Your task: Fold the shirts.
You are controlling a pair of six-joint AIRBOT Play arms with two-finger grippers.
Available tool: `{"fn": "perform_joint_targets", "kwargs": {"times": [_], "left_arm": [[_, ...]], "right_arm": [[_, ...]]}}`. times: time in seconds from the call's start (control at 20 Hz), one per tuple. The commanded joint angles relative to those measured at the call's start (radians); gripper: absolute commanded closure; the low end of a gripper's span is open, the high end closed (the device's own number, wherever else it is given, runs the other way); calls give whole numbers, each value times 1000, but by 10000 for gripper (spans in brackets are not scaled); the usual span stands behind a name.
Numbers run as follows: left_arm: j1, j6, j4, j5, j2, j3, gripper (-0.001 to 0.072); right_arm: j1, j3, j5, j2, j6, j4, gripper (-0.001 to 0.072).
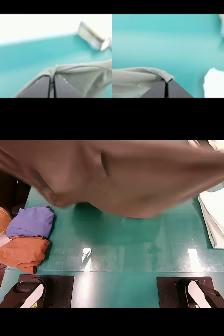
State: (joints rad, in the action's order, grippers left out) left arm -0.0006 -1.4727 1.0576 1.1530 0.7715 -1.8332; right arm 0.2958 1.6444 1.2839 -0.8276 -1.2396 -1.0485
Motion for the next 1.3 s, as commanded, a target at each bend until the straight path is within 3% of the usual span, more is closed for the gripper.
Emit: {"fn": "perform_joint_targets", "kwargs": {"times": [0.0,0.2,0.45,0.65,0.85,1.05,1.25], "left_arm": [[0,-64,5,-13,-10,-277,680],[0,-110,-51,-44,-10,-370,680],[0,-110,-22,-18,15,-93,680],[0,-82,-22,71,190,152,679],[0,-22,-18,81,471,294,679],[0,17,-25,-79,761,298,679],[0,22,-43,-274,870,246,679]], "right_arm": [[50,303,6,-1,-2,-1,698],[118,497,59,-56,-53,-2,699],[99,377,149,-149,-68,0,699],[-22,219,251,-342,-66,-47,699],[-140,114,279,-588,-67,-140,699],[-186,183,228,-861,-74,-140,698],[-189,352,153,-1030,-76,-128,699]]}}
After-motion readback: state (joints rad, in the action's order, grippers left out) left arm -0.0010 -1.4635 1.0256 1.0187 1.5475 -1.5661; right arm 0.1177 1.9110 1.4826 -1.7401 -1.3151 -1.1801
